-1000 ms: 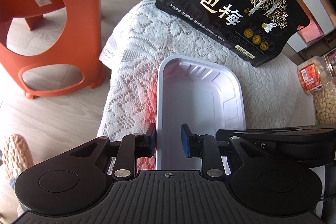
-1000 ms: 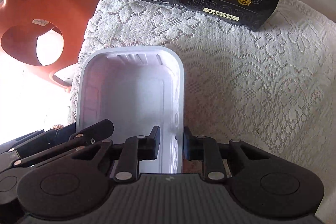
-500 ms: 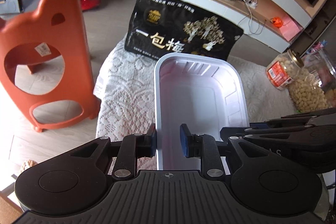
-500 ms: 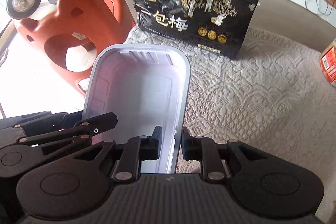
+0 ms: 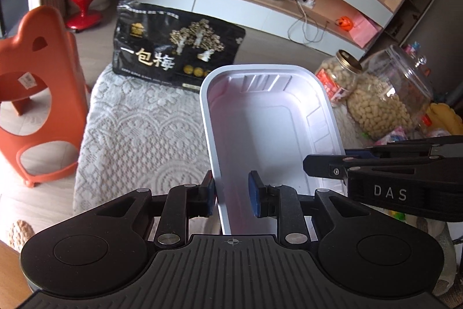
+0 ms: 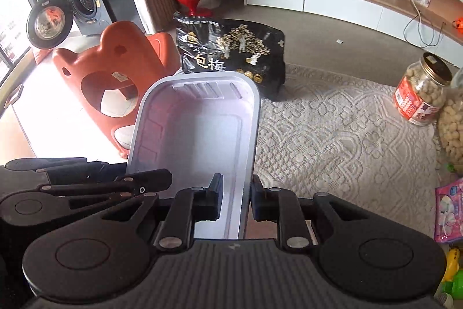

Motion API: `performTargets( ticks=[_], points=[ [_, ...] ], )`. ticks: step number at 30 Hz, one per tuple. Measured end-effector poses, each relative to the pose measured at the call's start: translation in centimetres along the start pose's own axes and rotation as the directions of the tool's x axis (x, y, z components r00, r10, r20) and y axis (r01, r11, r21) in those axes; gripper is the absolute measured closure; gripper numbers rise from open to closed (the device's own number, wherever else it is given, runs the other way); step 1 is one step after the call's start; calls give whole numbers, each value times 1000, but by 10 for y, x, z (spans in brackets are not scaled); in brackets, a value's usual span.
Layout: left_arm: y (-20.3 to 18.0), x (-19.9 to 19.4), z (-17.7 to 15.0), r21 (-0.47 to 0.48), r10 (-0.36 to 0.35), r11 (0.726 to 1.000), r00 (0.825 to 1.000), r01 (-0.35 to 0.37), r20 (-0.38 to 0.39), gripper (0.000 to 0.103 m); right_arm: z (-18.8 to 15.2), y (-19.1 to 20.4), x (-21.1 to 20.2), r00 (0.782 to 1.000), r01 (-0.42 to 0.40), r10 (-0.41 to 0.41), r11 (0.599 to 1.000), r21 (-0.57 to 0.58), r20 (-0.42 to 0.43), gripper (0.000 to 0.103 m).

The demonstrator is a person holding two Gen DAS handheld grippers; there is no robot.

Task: Organize plates and bowls
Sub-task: 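Lift the tray with the left gripper and carry it toward the bowl stack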

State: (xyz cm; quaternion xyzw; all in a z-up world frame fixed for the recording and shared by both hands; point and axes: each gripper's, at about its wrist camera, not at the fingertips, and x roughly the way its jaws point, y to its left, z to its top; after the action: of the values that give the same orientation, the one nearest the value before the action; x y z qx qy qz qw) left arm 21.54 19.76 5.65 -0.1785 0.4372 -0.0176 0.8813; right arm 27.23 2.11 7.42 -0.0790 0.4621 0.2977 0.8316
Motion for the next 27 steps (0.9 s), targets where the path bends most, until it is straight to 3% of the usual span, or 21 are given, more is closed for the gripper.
performTargets(
  ticks=[10, 18, 27],
  points=[
    [-24, 20, -17, 55, -17, 998, 999, 19, -46, 77, -38, -36, -4, 1000, 2, -1, 999, 52, -13, 83],
    [-20, 34, -22, 91, 12, 996, 998, -7, -54, 78, -48, -32, 15, 999, 28, -27, 999, 26, -26, 83],
    [-25, 37, -24, 117, -24, 993, 998, 31, -58, 79, -50, -41, 14, 999, 34, -34, 999, 38, -10, 82]
  ],
)
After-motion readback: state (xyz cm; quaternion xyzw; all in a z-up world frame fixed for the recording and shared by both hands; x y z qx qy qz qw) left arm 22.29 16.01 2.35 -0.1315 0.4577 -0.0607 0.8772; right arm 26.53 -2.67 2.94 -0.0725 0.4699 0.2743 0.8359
